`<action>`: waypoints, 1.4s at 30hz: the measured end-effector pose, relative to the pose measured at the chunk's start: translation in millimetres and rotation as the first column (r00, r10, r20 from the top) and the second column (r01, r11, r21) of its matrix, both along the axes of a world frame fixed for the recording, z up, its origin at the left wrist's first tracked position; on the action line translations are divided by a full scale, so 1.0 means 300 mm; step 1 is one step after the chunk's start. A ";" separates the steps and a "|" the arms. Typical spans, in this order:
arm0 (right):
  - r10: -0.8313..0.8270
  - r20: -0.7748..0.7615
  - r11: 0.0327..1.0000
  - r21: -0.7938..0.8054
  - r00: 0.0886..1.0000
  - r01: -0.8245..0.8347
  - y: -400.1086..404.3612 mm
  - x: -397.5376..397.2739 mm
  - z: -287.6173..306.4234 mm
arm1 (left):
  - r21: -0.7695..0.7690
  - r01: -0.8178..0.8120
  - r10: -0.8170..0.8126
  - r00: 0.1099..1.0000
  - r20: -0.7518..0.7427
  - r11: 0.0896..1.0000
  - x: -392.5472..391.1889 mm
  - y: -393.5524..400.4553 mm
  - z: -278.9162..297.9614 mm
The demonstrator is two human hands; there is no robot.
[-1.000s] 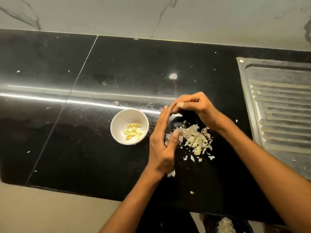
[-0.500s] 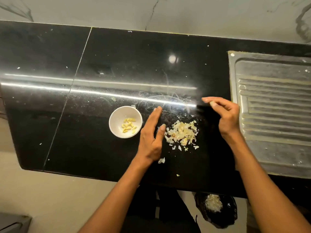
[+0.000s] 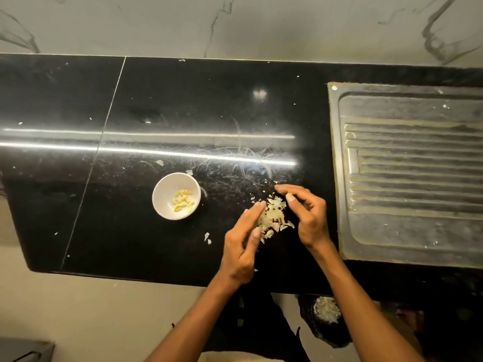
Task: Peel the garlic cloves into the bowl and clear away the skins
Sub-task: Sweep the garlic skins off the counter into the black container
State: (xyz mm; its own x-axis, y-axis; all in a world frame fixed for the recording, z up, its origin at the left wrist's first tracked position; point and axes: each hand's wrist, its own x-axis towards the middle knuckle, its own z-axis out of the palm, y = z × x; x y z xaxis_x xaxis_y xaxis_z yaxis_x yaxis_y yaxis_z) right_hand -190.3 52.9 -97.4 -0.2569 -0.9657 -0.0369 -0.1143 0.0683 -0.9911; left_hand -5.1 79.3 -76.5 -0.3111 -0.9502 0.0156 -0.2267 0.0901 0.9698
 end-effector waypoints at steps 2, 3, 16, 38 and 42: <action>-0.076 -0.112 0.997 -0.027 0.991 0.073 -0.013 -0.025 0.001 | -0.053 -0.082 0.082 0.997 -0.006 0.995 0.031 -0.002 0.024; -0.087 -0.178 0.996 -0.028 0.980 0.083 -0.023 -0.029 0.002 | -0.091 -0.133 0.134 0.991 0.004 0.987 0.051 -0.004 0.034; 0.079 -0.124 0.997 0.019 0.989 -0.077 0.025 0.117 0.011 | -0.118 -0.106 0.144 0.910 0.389 0.987 0.080 0.057 -0.046; 0.444 -0.891 0.780 0.333 0.094 -0.530 0.201 0.468 0.027 | -0.026 -0.232 0.233 0.969 0.083 0.972 0.235 0.072 -0.005; 0.417 -0.909 0.847 0.386 0.007 -0.365 0.082 0.467 0.025 | -0.033 -0.181 0.184 0.979 0.086 0.983 0.214 0.036 0.008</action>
